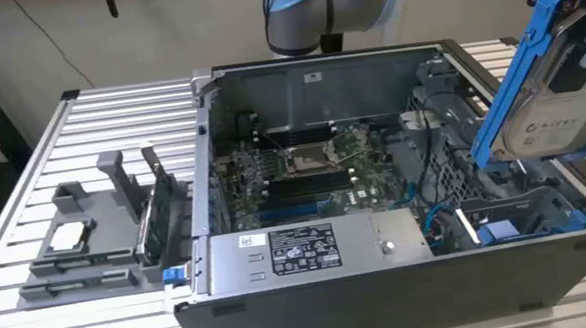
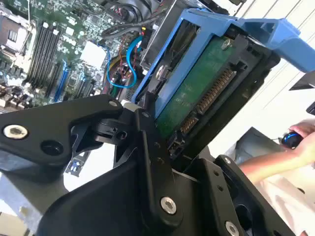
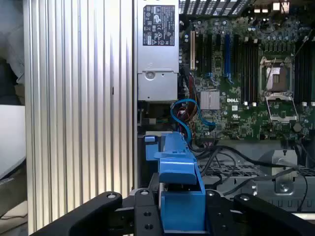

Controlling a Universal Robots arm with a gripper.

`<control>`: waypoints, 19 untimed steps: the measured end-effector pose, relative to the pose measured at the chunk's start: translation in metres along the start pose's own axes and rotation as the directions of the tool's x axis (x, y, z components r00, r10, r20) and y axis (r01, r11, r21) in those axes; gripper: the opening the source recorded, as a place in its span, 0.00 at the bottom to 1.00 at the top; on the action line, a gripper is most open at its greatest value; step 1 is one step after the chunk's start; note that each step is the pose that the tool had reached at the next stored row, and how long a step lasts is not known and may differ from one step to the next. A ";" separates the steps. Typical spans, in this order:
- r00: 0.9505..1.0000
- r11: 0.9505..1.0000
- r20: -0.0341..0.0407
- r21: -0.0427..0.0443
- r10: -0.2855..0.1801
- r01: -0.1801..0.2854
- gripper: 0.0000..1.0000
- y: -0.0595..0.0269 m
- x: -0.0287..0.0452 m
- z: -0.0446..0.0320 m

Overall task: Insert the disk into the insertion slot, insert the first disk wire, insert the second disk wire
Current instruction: 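Insert the disk into the insertion slot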

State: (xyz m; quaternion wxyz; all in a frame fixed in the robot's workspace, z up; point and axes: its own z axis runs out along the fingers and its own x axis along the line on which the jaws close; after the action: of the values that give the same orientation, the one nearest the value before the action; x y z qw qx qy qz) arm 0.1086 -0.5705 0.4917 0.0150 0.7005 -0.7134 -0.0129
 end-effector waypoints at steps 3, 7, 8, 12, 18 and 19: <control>1.000 1.000 0.000 0.000 0.000 0.000 0.33 0.0000 0.0000 0.0000; 1.000 1.000 0.000 0.000 0.000 0.000 0.33 0.0000 0.0000 0.0005; 1.000 1.000 0.000 0.000 0.000 0.000 0.33 -0.0001 0.0000 0.0010; 1.000 1.000 0.000 0.000 0.000 0.000 0.33 -0.0005 0.0000 0.0039; 1.000 1.000 0.000 0.000 0.000 0.000 0.33 -0.0012 -0.0001 0.0093; 1.000 1.000 0.000 0.000 0.000 0.000 0.33 -0.0013 0.0000 0.0102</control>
State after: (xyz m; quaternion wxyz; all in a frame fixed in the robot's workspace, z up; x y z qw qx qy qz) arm 0.1095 -0.5705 0.4815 0.0150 0.7005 -0.7134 -0.0129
